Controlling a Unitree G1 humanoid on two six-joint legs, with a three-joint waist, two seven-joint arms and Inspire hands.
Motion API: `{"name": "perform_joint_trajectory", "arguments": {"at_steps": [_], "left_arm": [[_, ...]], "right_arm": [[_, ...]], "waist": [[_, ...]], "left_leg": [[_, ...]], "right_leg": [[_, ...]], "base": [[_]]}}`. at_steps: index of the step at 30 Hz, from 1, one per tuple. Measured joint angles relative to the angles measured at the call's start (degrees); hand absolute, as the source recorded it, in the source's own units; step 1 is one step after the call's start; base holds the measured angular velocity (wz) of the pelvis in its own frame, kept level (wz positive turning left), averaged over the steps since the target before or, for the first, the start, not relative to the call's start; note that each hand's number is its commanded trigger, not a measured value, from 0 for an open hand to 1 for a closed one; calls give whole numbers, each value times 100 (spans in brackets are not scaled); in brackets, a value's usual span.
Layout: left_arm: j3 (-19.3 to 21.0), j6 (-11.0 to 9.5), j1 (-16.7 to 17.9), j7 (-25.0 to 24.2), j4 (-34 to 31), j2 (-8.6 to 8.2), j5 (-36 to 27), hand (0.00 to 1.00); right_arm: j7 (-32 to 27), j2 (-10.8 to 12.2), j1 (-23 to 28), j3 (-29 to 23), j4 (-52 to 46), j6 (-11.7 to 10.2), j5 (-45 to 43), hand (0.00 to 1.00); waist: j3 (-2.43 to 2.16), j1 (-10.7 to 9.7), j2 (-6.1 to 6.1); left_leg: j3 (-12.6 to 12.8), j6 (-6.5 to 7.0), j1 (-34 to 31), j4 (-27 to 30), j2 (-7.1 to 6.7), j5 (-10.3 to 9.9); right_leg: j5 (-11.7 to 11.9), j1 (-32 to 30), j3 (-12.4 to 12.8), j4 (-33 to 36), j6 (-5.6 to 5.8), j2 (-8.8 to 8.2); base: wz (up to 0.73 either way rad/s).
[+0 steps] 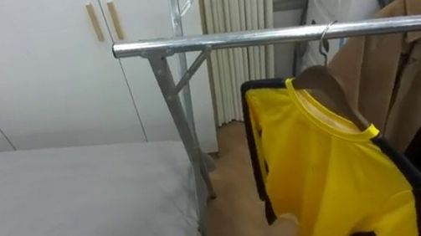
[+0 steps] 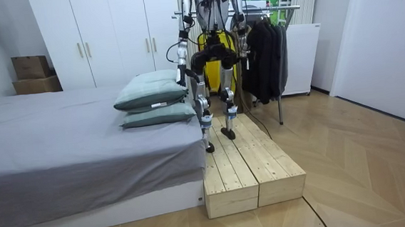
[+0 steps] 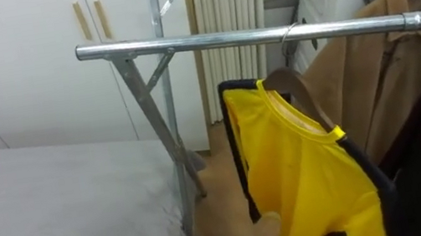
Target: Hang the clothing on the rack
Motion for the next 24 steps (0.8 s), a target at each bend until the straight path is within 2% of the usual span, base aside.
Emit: {"name": "perform_joint_trajectory", "arguments": {"at_steps": [3,5,9,11,12,13,14,16,17,18,19,20,21,22,24], "left_arm": [[-2,-34,-134,93,1,0,-4,0],[-6,-96,-179,152,0,0,-5,0],[2,-264,-164,202,-187,-1,1,0],[3,-300,-134,200,-235,-1,4,0],[7,-308,-151,196,-274,0,4,0],[19,-350,-163,195,-331,0,-4,0],[21,-376,-171,195,-365,-7,-3,0],[11,-433,-155,189,-481,-35,-2,0],[10,-437,-153,184,-483,-42,-2,0],[3,-460,-152,174,-492,-65,-1,0],[-4,-497,-148,171,-496,-106,-1,0],[-5,-507,-156,171,-498,-136,-1,0],[-12,-534,-205,161,-498,-176,-6,0],[-19,-552,-262,157,-498,-188,-8,0],[-59,-586,-306,158,-496,-187,-51,0]], "right_arm": [[-41,1,-193,417,-361,66,-679,0],[26,18,-367,618,-350,89,-685,0],[286,33,-566,823,-237,106,-482,0],[435,41,-582,822,-51,107,-293,0],[545,36,-572,807,161,118,-143,0],[648,37,-553,787,347,163,64,0],[690,35,-546,740,438,175,188,0],[767,35,-545,604,747,205,534,0],[789,42,-542,575,813,206,614,0],[854,41,-490,509,884,223,761,0],[896,36,-432,414,898,252,936,0],[894,30,-402,406,895,262,1012,0],[887,18,-372,359,896,312,1184,0],[885,23,-331,315,896,342,1335,0],[881,19,-309,235,936,364,1396,0]], "waist": [[-4,162,0],[-9,254,19],[-23,331,23],[-24,301,27],[-26,282,35],[-31,285,19],[-33,292,13],[-43,336,-13],[-43,304,-11],[-55,272,-73],[-76,238,-92],[-74,216,-88],[-71,171,-93],[-71,122,-96],[-58,130,-81]], "left_leg": [[-106,-1,-100,56,1,1],[-247,-5,-139,81,-5,6],[-664,-11,-322,260,-5,7],[-677,-12,-385,389,-3,8],[-637,-11,-444,497,0,10],[-553,-22,-520,591,15,19],[-407,-17,-556,634,41,26],[118,-23,-628,798,179,57],[264,-24,-647,848,230,70],[585,-16,-658,885,295,123],[760,-19,-655,925,331,151],[867,-10,-656,985,360,148],[1143,69,-658,1166,411,97],[1409,126,-636,1277,426,55],[1657,133,-557,1263,413,12]], "right_leg": [[-7,-36,-160,17,-11,-46],[-54,-11,-296,26,-34,-80],[-189,105,-745,19,-77,-176],[-269,228,-991,7,-74,-239],[-344,313,-1198,26,-101,-290],[-416,386,-1408,45,-96,-341],[-439,427,-1505,37,-89,-360],[-503,613,-1819,-60,-98,-427],[-513,695,-1946,-116,-94,-435],[-563,783,-2178,-158,-92,-478],[-594,886,-2415,-203,-82,-513],[-607,938,-2538,-206,-83,-529],[-656,1038,-2778,-202,-89,-567],[-701,1133,-2996,-202,-69,-605],[-744,1235,-3220,-215,-14,-644]], "base": [[20],[38],[58],[72],[93],[95],[85],[70],[82],[101],[101],[100],[103],[100],[72]]}}
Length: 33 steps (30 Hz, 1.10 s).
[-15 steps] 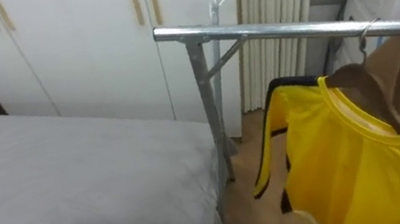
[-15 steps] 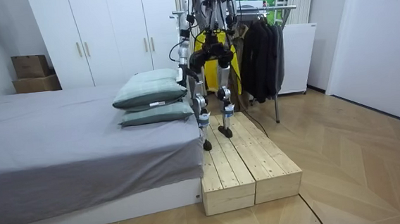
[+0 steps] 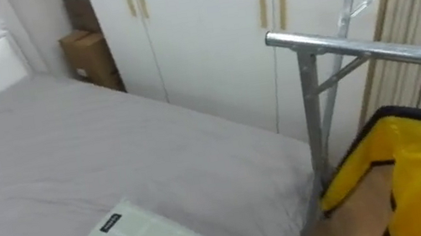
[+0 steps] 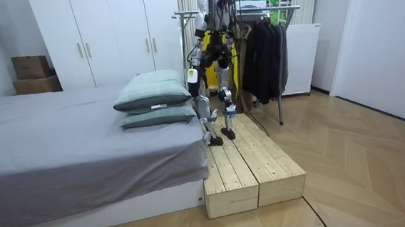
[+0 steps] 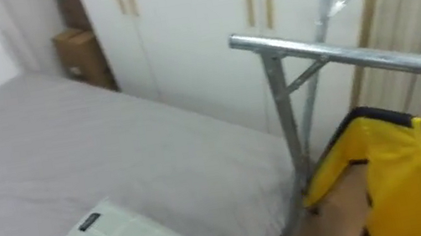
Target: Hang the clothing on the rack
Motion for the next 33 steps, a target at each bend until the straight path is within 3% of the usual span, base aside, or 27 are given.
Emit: {"name": "perform_joint_trajectory", "arguments": {"at_steps": [2,8,10,12,13,14,15,16,17,18,19,20,21,22,23,24,25,28,33], "left_arm": [[-59,-21,3,0,1,3,-58,0],[-48,-84,12,-33,-2,4,-57,0],[-4,-137,-49,-45,12,-5,-62,0],[21,-188,-95,-50,42,2,-79,0],[20,-224,-76,-56,61,1,-78,0],[14,-229,-64,-57,66,0,-79,0],[15,-233,-24,-53,60,13,-102,0],[29,-231,-21,-49,54,26,-205,0],[69,-232,-9,-48,52,36,-265,0],[94,-233,2,-42,53,50,-379,0],[136,-234,47,-32,72,79,-496,0],[161,-233,75,-31,85,92,-521,0],[228,-232,90,-30,95,121,-524,0],[285,-248,120,-29,96,179,-525,0],[282,-251,157,-13,106,186,-533,0],[280,-300,234,-6,104,151,-632,0],[288,-305,301,-6,105,90,-681,0],[502,-257,537,-7,112,61,-691,0],[638,-166,516,-8,124,57,-677,0]], "right_arm": [[-34,-1,10,-103,63,-2,21,0],[-72,3,76,-367,97,-1,256,0],[-173,-2,69,-420,106,23,346,0],[-192,-8,38,-587,125,119,337,0],[-192,0,71,-769,137,120,336,0],[-195,5,92,-836,127,117,350,0],[-197,19,150,-949,108,115,414,0],[-208,20,179,-1010,98,119,532,0],[-218,20,177,-1012,73,124,597,0],[-248,13,161,-1014,53,128,623,0],[-248,20,170,-1042,55,146,625,0],[-249,31,167,-1059,54,170,626,0],[-264,63,122,-1078,52,186,628,0],[-303,106,78,-1081,49,190,593,0],[-330,120,100,-1092,63,192,584,0],[-364,78,94,-1097,88,196,565,0],[-362,21,83,-1082,85,192,528,0],[-291,-1,80,-948,94,230,334,0],[-96,-50,5,-691,116,249,18,0]], "waist": [[12,-6,33],[3,-54,77],[12,-114,109],[20,-255,133],[26,-321,121],[28,-350,114],[38,-369,86],[24,-382,121],[20,-371,108],[-5,-371,118],[4,-374,81],[1,-381,60],[11,-407,-2],[25,-443,-139],[10,-483,-224],[-45,-346,-202],[-42,-265,-139],[-47,-132,-128],[-28,2,-165]], "left_leg": [[24,11,-15,-6,-36,-12],[-298,63,-163,-154,-285,-40],[-335,137,-223,-214,-373,-73],[-342,241,-205,-332,-468,-28],[-494,331,-117,-508,-623,30],[-614,368,-73,-573,-687,54],[-928,441,52,-654,-793,74],[-1243,504,75,-623,-850,31],[-1398,512,64,-616,-888,27],[-1683,538,16,-628,-930,12],[-1966,545,6,-602,-951,8],[-2105,542,8,-575,-952,7],[-2409,508,-13,-473,-969,-25],[-2676,471,-35,-371,-1061,-103],[-2829,438,-49,-308,-1122,-135],[-2946,398,-42,-269,-1105,-205],[-3081,377,-43,-246,-1080,-218],[-3276,344,-90,-247,-1080,-233],[-3352,328,-136,-336,-1090,-224]], "right_leg": [[-33,64,-149,-8,52,-38],[-72,164,-591,28,173,-172],[-69,268,-1075,232,225,-302],[-69,322,-1293,581,226,-479],[-69,328,-1198,960,226,-669],[-68,317,-1075,1173,224,-749],[-41,203,-571,1634,248,-852],[-86,65,107,1854,243,-821],[-147,13,392,1791,289,-769],[-251,-177,828,1667,306,-673],[-281,-385,1173,1532,308,-615],[-278,-473,1320,1418,319,-596],[-163,-612,1659,1051,386,-556],[368,-678,2141,692,610,-536],[305,-593,2188,672,608,-493],[203,-368,2149,405,635,-411],[251,-189,1996,167,644,-352],[288,-31,1786,31,616,-302],[283,-25,1804,5,608,-285]], "base": [[47],[40],[71],[117],[128],[131],[129],[127],[119],[119],[123],[131],[135],[146],[117],[83],[61],[43],[11]]}}
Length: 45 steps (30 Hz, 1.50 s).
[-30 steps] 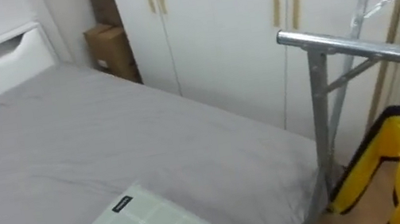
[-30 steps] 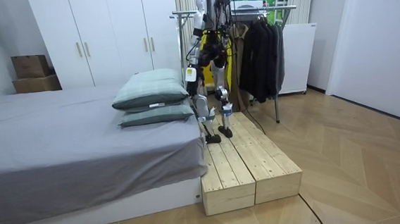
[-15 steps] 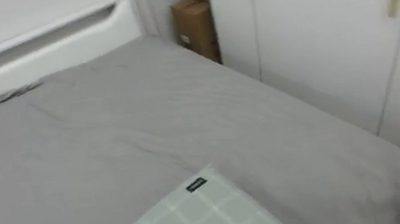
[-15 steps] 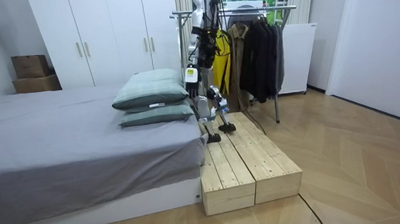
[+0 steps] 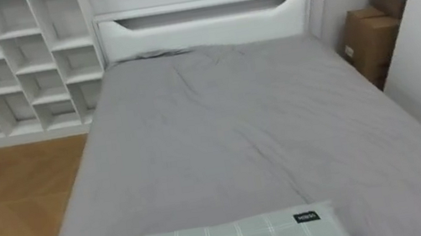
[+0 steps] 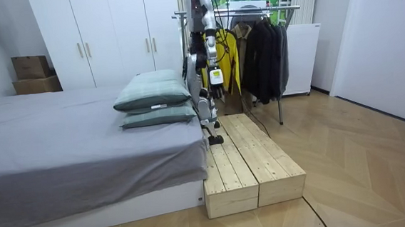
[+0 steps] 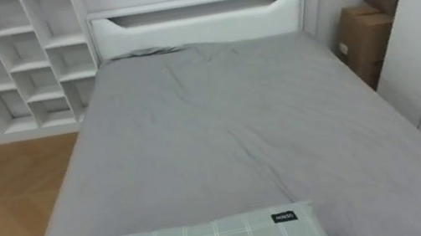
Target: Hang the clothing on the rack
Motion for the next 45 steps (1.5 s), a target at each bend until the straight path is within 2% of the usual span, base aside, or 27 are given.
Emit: {"name": "perform_joint_trajectory", "arguments": {"at_steps": [3,5,6,10,16,18,27,30,36,45], "left_arm": [[15,-76,-136,1,-64,5,11,0],[63,-157,-242,14,-74,-5,140,0],[63,-201,-290,24,-95,-15,241,0],[38,-205,-521,37,-127,-5,484,0],[-205,-234,-531,45,-104,-17,515,0],[-203,-238,-440,46,-109,-17,526,0],[-429,-196,-455,50,-127,-16,860,0],[-583,-151,-464,49,-114,-21,888,0],[-589,-111,-454,20,-97,-58,891,0],[-691,-25,-435,16,-115,-134,1135,0]], "right_arm": [[128,0,-47,113,145,-7,-1,0],[163,6,-110,176,299,-6,10,0],[169,7,-128,208,359,-11,20,0],[168,9,-162,187,447,3,143,0],[139,-1,-170,139,422,90,389,0],[142,-1,-162,113,422,87,408,0],[157,-1,-93,111,380,101,683,0],[131,-14,-91,172,380,108,832,0],[116,-8,-103,227,387,115,833,0],[248,-17,-96,417,450,118,1181,0]], "waist": [[26,12,-61],[48,39,-106],[69,50,-115],[64,-105,-93],[59,-153,-17],[55,-153,2],[23,-175,66],[26,-169,100],[36,-154,176],[62,-171,219]], "left_leg": [[-189,-16,31,-13,-20,1],[-259,-37,14,29,-16,-7],[-299,-51,-7,77,-9,-15],[-534,-129,-363,290,-20,-67],[-438,-154,-458,415,3,-79],[-422,-153,-447,414,2,-78],[-396,-175,-327,253,-7,-57],[-389,-180,-302,224,-7,-49],[-371,-179,-294,206,-9,-50],[-362,-178,-281,213,-15,-49]], "right_leg": [[0,150,112,-78,0,48],[-2,207,70,-110,-4,77],[-2,245,24,-120,-4,97],[-8,264,-380,-298,-14,177],[-97,270,-458,-283,-68,178],[-97,270,-394,-283,-68,178],[-95,265,-300,-277,-68,167],[-95,270,-293,-277,-68,166],[-95,259,-246,-281,-69,163],[-95,299,-221,-287,-69,156]], "base": [[32],[24],[29],[43],[13],[-6],[-3],[-1],[0],[1]]}}
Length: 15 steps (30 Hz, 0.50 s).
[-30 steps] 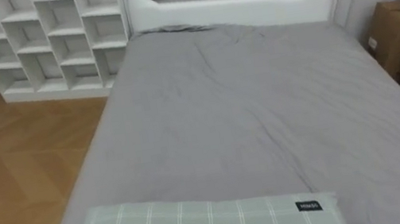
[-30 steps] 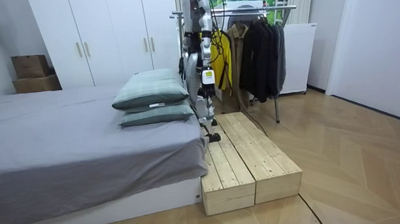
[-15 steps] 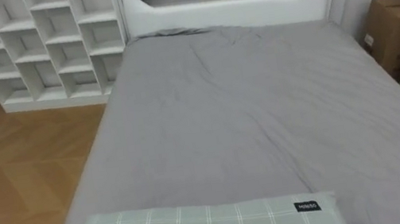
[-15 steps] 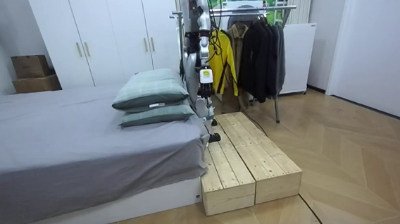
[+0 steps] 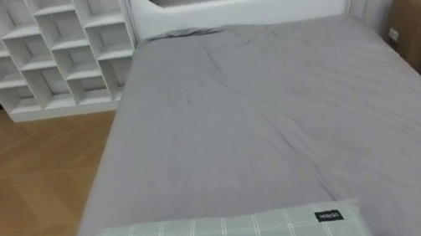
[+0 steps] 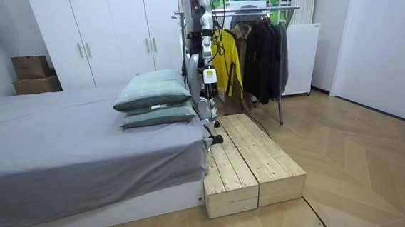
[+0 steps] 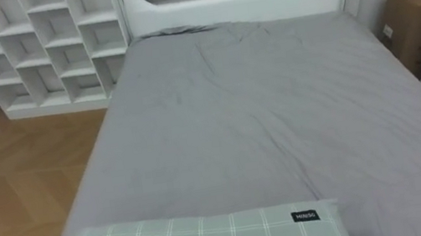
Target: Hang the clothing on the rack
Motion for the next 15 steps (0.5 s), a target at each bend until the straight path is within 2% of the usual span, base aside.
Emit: {"name": "perform_joint_trajectory", "arguments": {"at_steps": [15], "left_arm": [[-7,-105,-69,-175,-1,-11,45,0]], "right_arm": [[117,-22,23,13,11,-3,122,0]], "waist": [[4,10,-16]], "left_leg": [[7,2,6,10,0,1]], "right_leg": [[0,-12,-13,3,0,0]], "base": [[0]]}}
